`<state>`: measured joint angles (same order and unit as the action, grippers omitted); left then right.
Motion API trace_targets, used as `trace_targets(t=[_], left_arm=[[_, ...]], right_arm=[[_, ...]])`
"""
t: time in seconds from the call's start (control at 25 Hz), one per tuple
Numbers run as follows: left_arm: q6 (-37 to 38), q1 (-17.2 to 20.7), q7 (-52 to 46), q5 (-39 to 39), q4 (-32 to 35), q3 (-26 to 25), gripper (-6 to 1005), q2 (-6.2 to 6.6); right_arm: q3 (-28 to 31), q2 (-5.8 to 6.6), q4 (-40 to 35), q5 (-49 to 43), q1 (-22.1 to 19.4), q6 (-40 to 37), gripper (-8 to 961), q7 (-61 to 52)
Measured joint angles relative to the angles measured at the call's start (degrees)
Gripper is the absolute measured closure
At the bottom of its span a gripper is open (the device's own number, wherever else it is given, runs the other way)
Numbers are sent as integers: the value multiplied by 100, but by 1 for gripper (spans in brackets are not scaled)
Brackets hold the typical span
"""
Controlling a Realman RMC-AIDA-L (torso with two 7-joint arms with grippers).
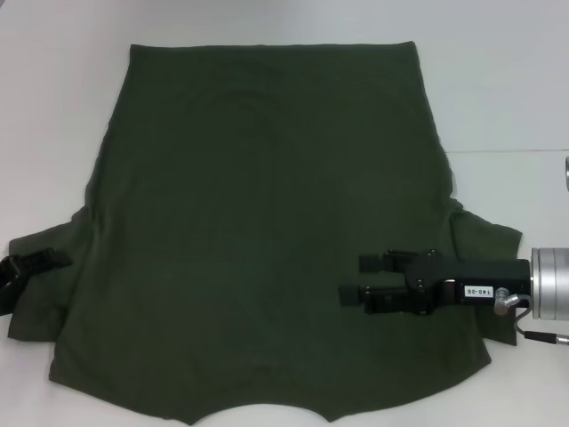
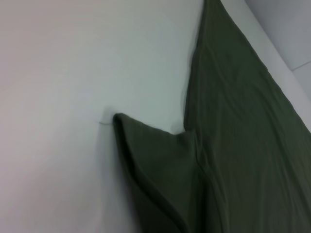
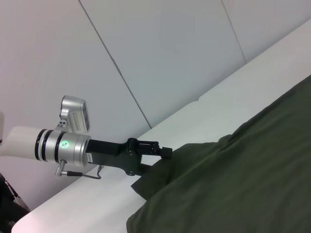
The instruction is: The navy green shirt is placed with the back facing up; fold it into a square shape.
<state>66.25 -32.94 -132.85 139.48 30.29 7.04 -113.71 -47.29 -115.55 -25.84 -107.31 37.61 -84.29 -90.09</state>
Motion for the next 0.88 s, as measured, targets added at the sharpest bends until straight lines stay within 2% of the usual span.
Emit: trace_targets(t=[0.32, 0.56, 0.88], left_arm=[[-99, 12, 4, 1, 4, 80, 318, -10], [-160, 16, 5, 1, 4, 148, 514, -21], [-184, 24, 8, 1, 4, 149, 515, -20]], right_arm=[[47, -3, 0, 5, 6, 0, 30, -12], [47, -3, 0, 8, 15, 0, 31, -51], [45, -3, 0, 9, 18, -4, 33, -61]])
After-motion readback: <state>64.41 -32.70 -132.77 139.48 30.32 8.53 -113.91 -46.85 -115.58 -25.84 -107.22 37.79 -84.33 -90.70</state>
